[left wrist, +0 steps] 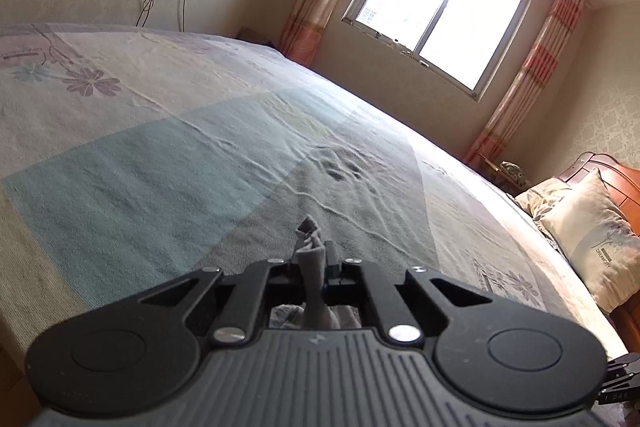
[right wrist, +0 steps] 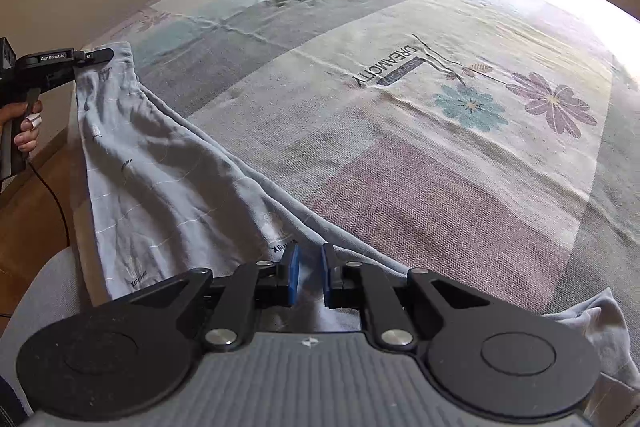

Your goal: Fold clothes

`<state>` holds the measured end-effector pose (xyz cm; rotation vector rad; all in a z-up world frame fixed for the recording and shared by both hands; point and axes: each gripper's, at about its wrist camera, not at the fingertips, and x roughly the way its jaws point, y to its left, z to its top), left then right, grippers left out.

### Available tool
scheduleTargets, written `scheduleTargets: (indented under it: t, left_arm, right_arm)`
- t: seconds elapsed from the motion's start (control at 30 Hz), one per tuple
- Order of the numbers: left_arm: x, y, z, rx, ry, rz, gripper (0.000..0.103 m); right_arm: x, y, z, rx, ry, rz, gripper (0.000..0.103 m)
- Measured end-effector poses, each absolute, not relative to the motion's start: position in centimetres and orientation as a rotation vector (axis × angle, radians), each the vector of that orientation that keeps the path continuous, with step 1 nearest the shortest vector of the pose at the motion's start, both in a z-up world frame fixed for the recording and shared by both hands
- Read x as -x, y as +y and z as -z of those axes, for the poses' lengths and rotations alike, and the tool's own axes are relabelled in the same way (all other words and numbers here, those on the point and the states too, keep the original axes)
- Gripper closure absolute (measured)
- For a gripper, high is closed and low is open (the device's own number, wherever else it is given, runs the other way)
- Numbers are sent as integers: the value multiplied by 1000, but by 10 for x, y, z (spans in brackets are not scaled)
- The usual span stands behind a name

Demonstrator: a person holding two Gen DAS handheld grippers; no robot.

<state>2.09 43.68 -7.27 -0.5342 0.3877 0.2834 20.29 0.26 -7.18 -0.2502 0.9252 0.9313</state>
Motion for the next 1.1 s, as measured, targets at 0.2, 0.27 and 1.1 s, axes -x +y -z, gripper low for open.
scheduleTargets:
  t: [0.2, 0.27, 1.1]
  left_arm:
    - [-21, 443, 89, 457, 561, -398, 87]
    - [-13, 438, 78, 377, 554, -454, 84]
    - [-13, 277, 85, -30, 728, -58, 45]
  right_arm:
    - [-197, 7, 61, 243, 885, -926, 82]
    - [-189, 11, 52, 267, 852, -950, 80]
    - [-81, 109, 80, 511, 848, -1284, 78]
